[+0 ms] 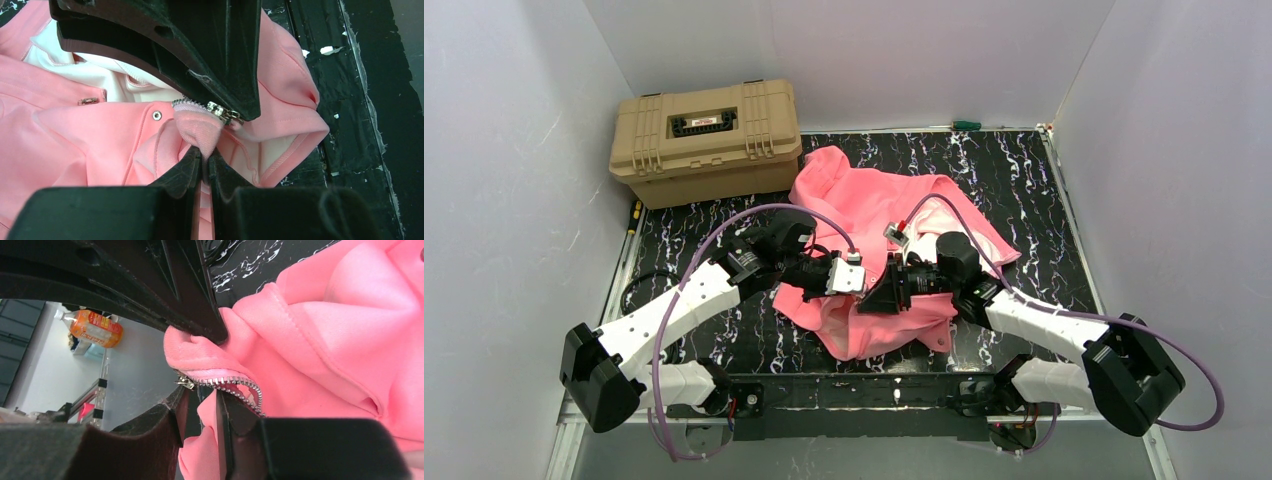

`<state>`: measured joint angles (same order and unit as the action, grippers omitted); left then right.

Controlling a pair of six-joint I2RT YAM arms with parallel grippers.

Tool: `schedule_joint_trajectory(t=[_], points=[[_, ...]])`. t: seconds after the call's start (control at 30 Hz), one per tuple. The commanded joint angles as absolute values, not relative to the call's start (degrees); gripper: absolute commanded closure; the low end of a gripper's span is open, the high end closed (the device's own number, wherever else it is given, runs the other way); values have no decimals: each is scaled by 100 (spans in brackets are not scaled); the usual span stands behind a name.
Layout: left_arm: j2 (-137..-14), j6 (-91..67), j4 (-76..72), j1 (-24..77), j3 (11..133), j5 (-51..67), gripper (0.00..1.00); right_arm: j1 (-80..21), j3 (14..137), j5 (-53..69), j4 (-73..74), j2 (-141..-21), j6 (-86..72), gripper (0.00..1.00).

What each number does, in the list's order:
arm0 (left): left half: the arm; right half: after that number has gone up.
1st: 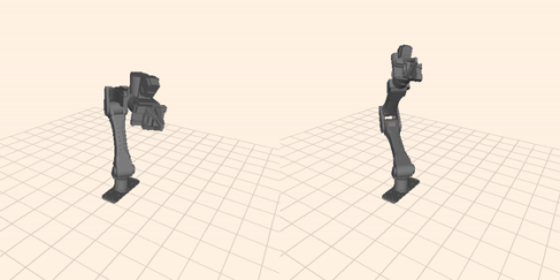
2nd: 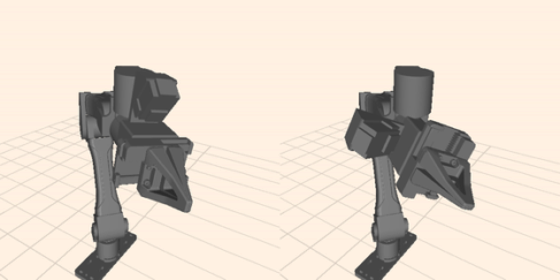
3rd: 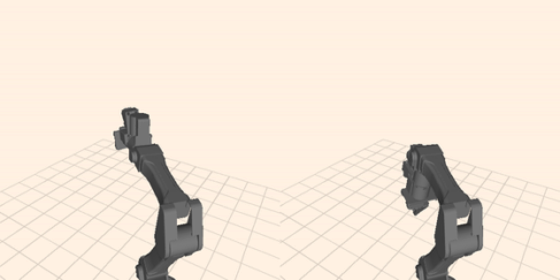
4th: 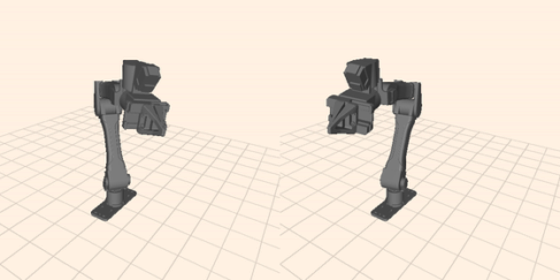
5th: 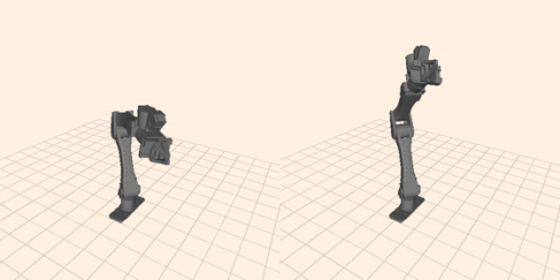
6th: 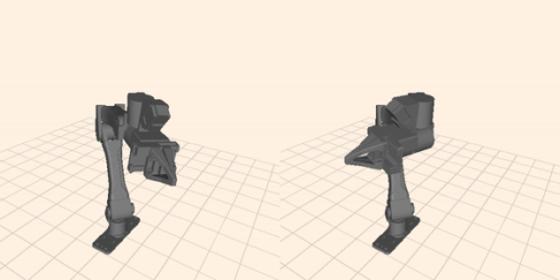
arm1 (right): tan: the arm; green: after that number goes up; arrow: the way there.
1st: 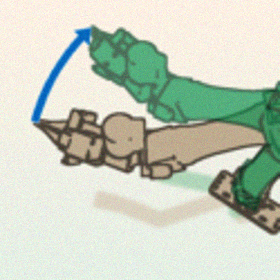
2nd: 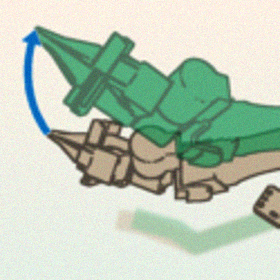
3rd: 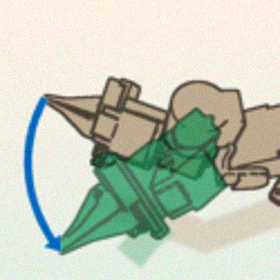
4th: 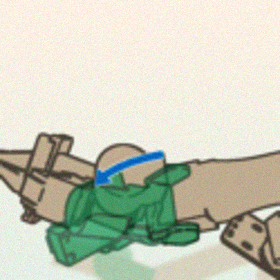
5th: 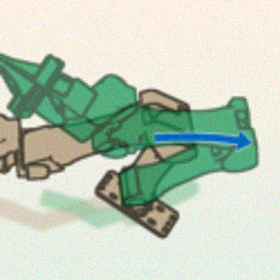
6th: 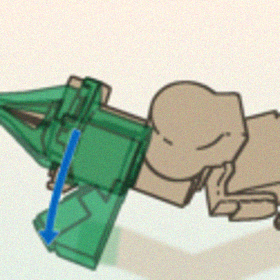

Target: Zip up the jacket

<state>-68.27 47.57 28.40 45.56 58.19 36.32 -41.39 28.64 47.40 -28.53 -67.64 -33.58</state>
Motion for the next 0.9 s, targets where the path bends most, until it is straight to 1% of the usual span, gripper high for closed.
schedule_joint_trajectory(t=[0.0, 0.17, 0.4, 0.47, 0.6, 0.87], points=[[-6815, 4782, 2927, 4587, 6008, 3691, 100, -4192, 3130, 4431, -2849, -6583, -3081, 67], [-6824, 4781, 2927, 4596, 6018, 3676, 100, -4201, 3028, 4564, -3069, -6515, -3164, 72], [-6817, 4799, 2936, 4589, 5990, 3647, 100, -4201, 3010, 4398, -2872, -6279, -3071, 81], [-6825, 4799, 2936, 4596, 5996, 3647, 100, -4199, 2985, 4291, -2756, -6132, -3038, 85], [-6828, 4824, 2936, 4590, 6011, 3629, 100, -4201, 2973, 4080, -2497, -5836, -2956, 98], [-6866, 4827, 2936, 4596, 6032, 3621, 100, -4201, 3114, 3696, -1749, -5467, -2732, 99]])
